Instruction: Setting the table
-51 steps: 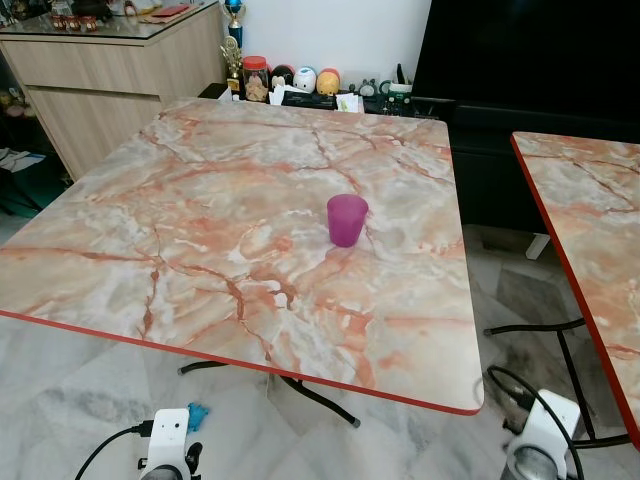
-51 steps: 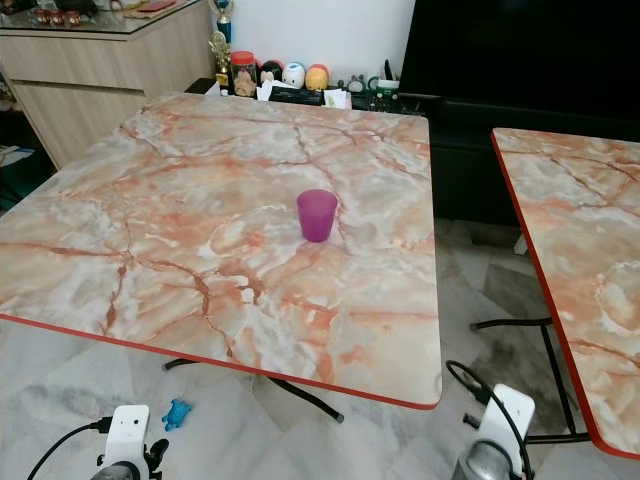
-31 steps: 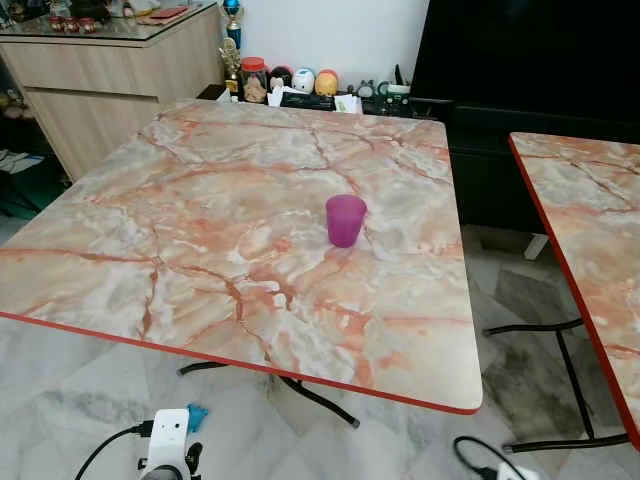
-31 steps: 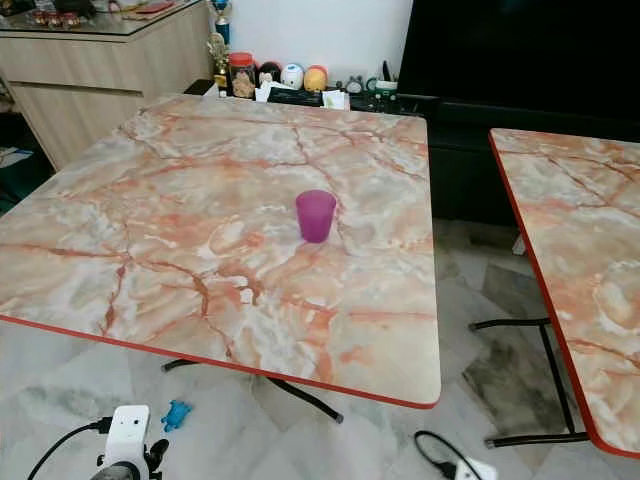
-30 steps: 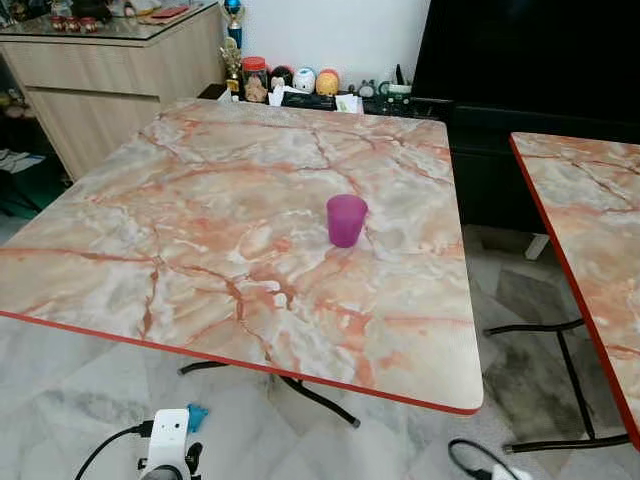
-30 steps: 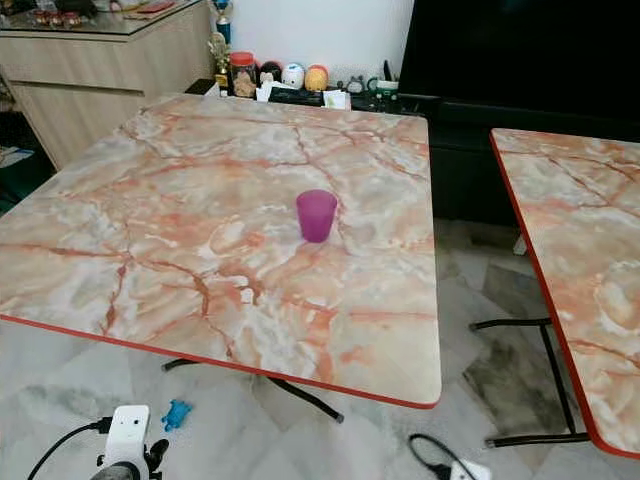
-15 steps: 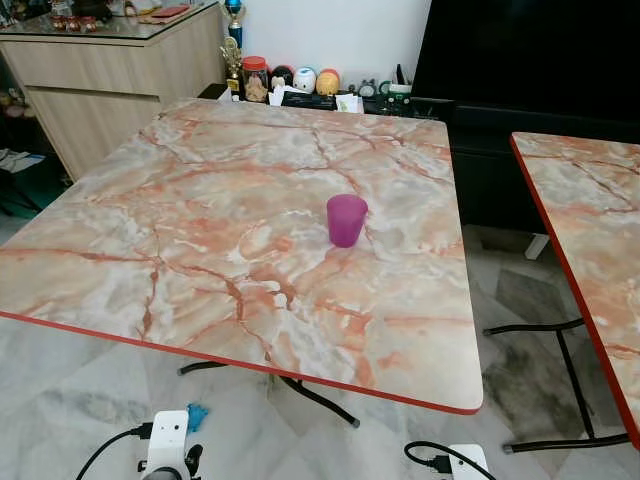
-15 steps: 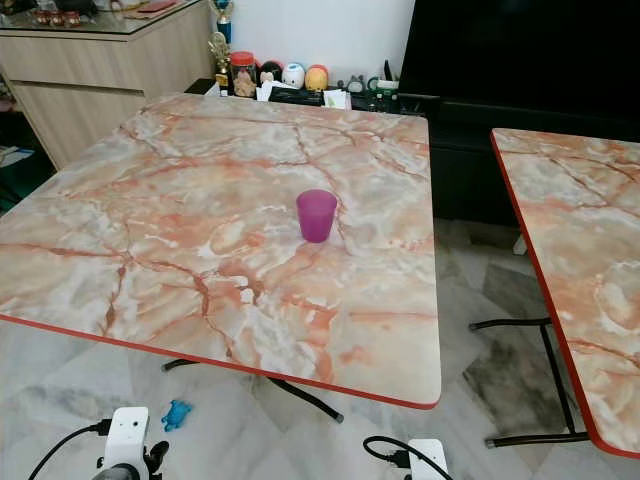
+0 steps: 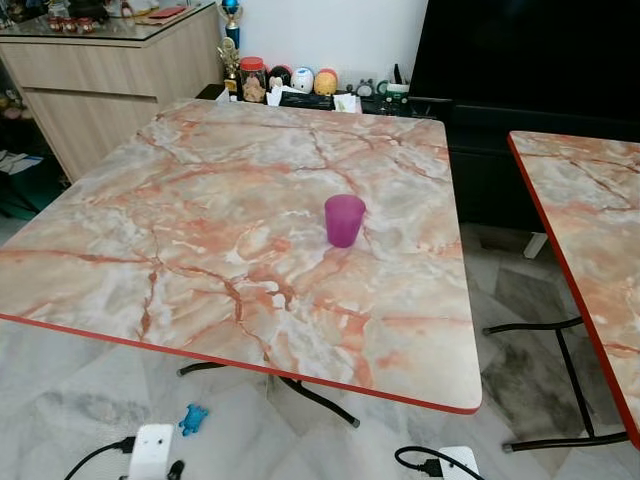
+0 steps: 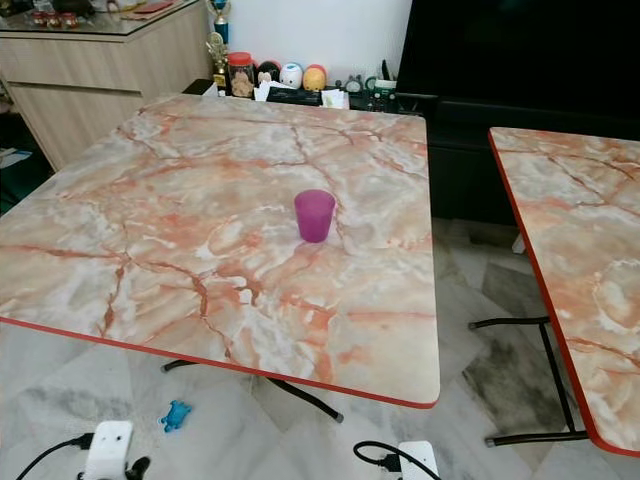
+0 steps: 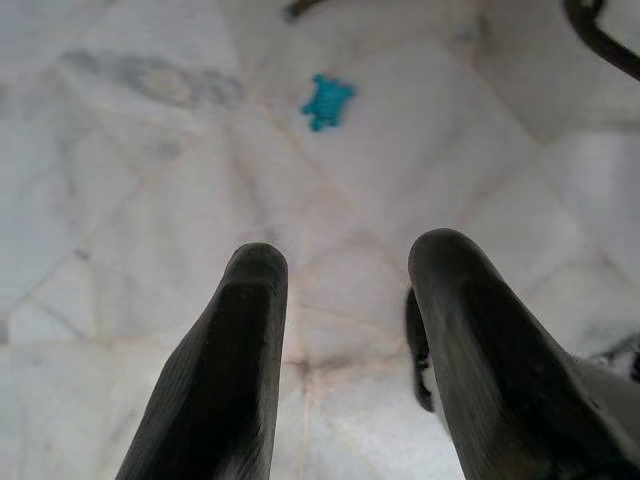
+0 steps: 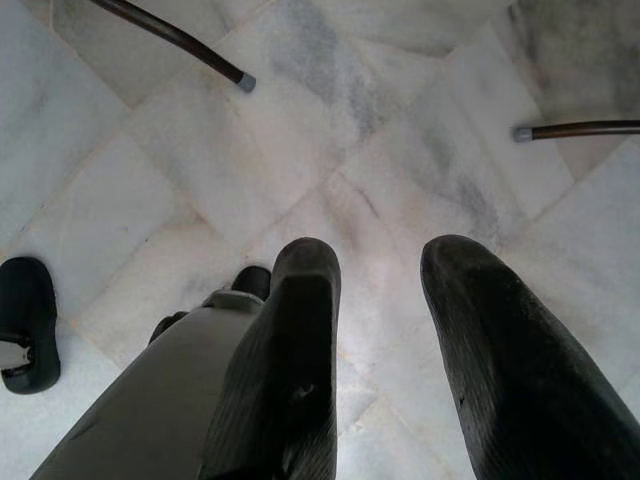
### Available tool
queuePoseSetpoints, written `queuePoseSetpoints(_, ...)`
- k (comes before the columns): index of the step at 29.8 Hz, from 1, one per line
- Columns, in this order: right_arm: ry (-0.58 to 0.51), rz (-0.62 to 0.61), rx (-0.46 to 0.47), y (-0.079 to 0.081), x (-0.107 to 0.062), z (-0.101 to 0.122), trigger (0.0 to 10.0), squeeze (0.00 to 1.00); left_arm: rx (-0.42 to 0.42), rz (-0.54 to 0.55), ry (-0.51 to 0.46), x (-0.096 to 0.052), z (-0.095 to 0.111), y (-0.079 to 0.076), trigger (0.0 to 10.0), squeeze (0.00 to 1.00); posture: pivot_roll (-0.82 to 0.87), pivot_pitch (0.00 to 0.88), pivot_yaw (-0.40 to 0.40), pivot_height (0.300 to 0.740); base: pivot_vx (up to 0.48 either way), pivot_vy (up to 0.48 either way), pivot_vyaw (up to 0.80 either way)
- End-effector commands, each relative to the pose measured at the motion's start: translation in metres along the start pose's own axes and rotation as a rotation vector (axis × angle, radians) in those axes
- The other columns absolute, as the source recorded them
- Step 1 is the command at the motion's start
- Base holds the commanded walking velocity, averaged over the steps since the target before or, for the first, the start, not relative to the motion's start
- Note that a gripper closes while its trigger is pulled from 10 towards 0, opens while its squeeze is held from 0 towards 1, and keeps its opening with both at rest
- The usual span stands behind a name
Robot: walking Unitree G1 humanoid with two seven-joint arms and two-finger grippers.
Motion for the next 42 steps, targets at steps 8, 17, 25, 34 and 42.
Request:
queuePoseSetpoints(8,0.004,0.005,0.011,0.006,0.000,0.002,10.0,0.00,-0.005,0.026,-0.173,-0.013,0.012,0.033,10.0,0.00,0.08,0.000,-0.005,0.740,0.000,0.000,0.00)
queuePoseSetpoints(17,0.005,-0.025,0.005,-0.008,-0.001,-0.005,10.0,0.00,0.007,0.047,-0.430,-0.075,0.022,0.056,10.0,0.00,0.12,0.000,-0.017,0.740,0.000,0.000,0.00)
queuePoseSetpoints(25,-0.008,-0.046,0.022,-0.020,-0.002,-0.006,10.0,0.00,-0.061,0.294,-0.597,-0.105,0.044,0.084,10.0,0.00,0.16,0.000,-0.035,0.740,0.000,0.000,0.00)
queuePoseSetpoints(34,-0.008,-0.042,0.032,-0.018,-0.001,-0.004,10.0,0.00,-0.068,0.326,-0.949,-0.136,0.172,0.081,10.0,0.00,0.17,0.000,-0.040,0.740,0.000,0.000,0.00)
queuePoseSetpoints(42,-0.022,-0.065,0.088,-0.019,0.000,0.001,10.0,0.00,0.135,-0.161,-1.178,-0.156,0.293,-0.029,10.0,0.00,0.17,0.000,-0.045,0.740,0.000,0.000,0.00)
Point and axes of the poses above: a point about 5 cm out from each wrist's last joint towards the gripper, its own x axis pointing out of the wrist towards the gripper, its own z axis along the axis of the wrist's last joint, y = z × x, the point moved 6 cm from there along x, pointing out of the wrist towards the gripper, and after that the axes turned 2 degrees about x, right-handed, at the moved point
